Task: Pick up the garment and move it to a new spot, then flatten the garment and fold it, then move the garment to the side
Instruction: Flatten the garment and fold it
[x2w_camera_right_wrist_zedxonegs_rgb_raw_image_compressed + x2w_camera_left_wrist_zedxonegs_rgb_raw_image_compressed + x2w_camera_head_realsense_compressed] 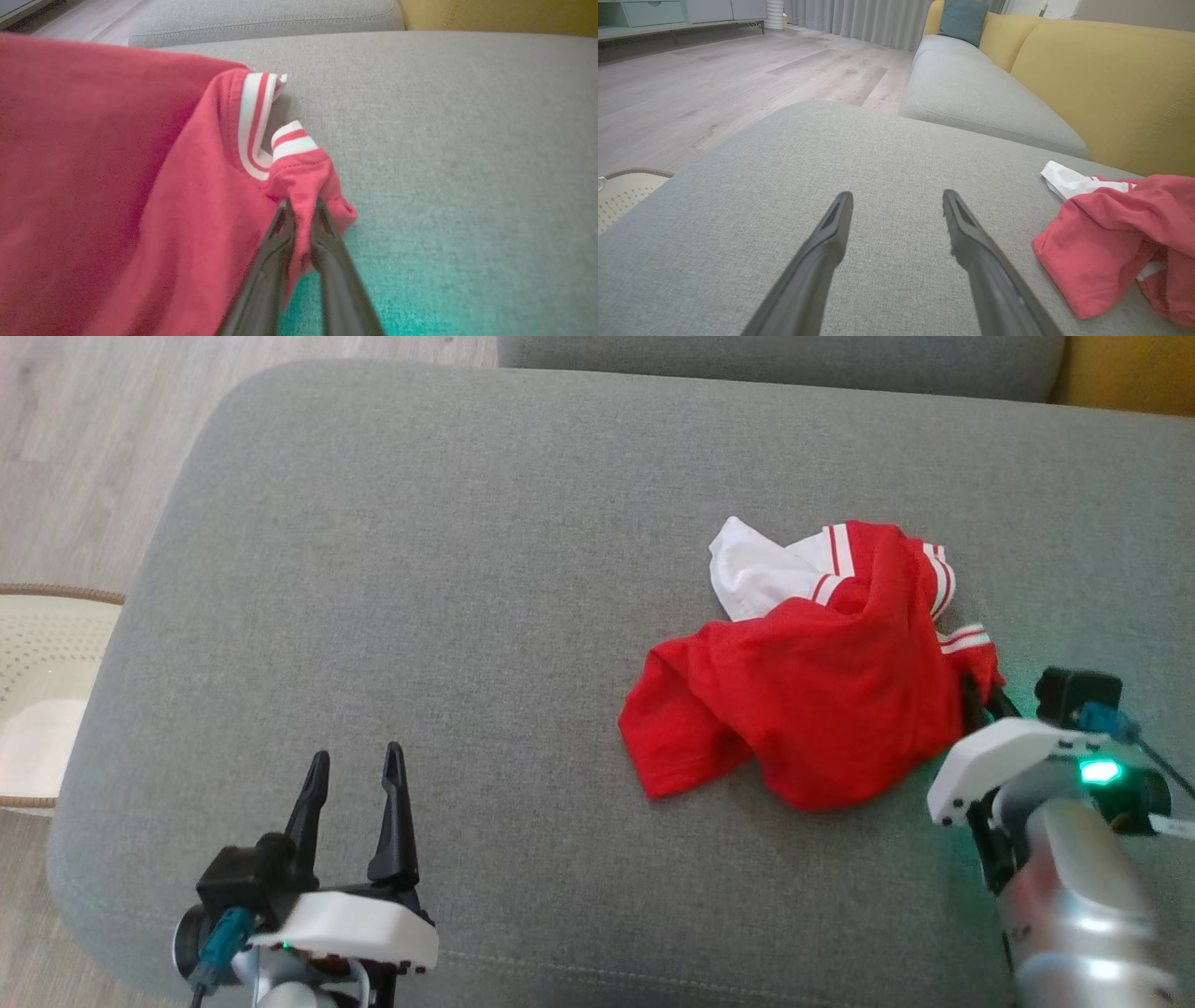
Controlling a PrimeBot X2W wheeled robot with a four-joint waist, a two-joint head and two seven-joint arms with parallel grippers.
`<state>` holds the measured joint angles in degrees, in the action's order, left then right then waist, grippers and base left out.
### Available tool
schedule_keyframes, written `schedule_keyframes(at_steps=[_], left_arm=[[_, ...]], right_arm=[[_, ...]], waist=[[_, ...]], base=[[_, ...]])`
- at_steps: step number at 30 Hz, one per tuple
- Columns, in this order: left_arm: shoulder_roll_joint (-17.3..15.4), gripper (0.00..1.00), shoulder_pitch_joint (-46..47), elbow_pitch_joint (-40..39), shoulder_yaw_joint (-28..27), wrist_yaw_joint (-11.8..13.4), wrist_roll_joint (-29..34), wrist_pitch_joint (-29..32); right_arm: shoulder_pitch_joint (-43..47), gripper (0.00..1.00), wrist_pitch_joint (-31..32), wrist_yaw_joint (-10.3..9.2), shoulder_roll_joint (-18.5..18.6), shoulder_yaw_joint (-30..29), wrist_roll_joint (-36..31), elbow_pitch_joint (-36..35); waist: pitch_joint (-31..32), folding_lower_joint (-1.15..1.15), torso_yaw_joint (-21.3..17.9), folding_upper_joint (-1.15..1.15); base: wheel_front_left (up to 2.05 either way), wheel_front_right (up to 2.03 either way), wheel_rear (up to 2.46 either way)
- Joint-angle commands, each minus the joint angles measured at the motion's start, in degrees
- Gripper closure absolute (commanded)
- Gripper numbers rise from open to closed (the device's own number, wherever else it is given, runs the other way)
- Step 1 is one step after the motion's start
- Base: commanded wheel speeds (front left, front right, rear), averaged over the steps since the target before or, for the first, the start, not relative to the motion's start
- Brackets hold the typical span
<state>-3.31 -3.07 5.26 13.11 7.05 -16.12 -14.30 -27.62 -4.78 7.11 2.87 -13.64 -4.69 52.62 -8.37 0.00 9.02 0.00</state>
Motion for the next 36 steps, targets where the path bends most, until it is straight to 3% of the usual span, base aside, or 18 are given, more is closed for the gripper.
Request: schedule_keyframes(at_steps=[1, 21, 35, 36], left_arm=[[0.3, 0.0, 2.2, -1.6, -1.6, -0.1, 0.7, -0.7], [0.4, 0.0, 1.9, -1.7, -0.7, -0.2, 1.0, -0.7], [0.4, 0.0, 4.6, -1.4, 1.9, -0.2, 0.4, -0.7], [0.4, 0.0, 4.8, -1.4, 2.1, -0.1, 0.3, -0.7]], right_arm=[[-3.0, 1.0, -0.9, 0.37, 0.7, 1.5, -0.6, -0.8], [-18.3, 1.0, -6.2, 0.37, 6.8, -0.7, -8.3, 1.9], [-31.3, 1.0, -4.6, 0.37, 11.0, -0.7, -20.1, 7.2], [-31.4, 0.76, -4.3, 0.37, 11.3, -1.4, -21.0, 7.5]], waist=[[0.2, 0.0, 0.1, 0.0], [0.2, 0.0, -0.3, 0.0], [-3.2, 0.0, 5.2, 0.0], [-3.5, 0.0, 5.8, 0.0]], base=[[0.0, 0.0, 0.0], [0.0, 0.0, 0.0], [0.0, 0.0, 0.0], [0.0, 0.0, 0.0]])
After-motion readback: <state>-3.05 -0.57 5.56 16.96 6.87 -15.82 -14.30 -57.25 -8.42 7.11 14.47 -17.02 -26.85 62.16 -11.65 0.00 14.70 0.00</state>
